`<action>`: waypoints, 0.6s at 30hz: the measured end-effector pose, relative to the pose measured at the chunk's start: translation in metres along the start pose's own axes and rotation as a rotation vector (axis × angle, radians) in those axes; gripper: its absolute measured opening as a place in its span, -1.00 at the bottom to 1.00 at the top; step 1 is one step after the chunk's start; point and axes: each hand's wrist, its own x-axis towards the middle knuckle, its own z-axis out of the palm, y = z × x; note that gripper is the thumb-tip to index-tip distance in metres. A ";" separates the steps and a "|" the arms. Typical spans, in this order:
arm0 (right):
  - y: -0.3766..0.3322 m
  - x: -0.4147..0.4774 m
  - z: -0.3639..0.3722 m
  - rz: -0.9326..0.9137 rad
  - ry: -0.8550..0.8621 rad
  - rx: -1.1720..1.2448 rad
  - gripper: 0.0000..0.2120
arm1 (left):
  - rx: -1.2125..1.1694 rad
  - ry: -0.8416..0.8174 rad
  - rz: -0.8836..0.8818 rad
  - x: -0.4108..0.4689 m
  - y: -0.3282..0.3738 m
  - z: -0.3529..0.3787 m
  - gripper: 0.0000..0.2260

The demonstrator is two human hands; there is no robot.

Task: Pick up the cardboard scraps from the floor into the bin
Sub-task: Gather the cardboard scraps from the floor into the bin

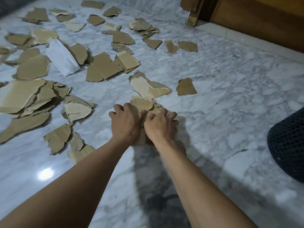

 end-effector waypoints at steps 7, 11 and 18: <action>-0.001 -0.002 -0.005 0.000 -0.024 0.124 -0.62 | -0.241 -0.057 -0.044 -0.005 -0.012 -0.012 -0.38; -0.001 -0.012 -0.006 -0.064 -0.025 0.128 -0.65 | -0.293 -0.061 -0.046 -0.012 -0.015 -0.014 -0.39; 0.011 -0.011 -0.026 -0.006 -0.144 0.404 -0.65 | -0.249 -0.012 0.011 -0.031 -0.015 -0.008 -0.46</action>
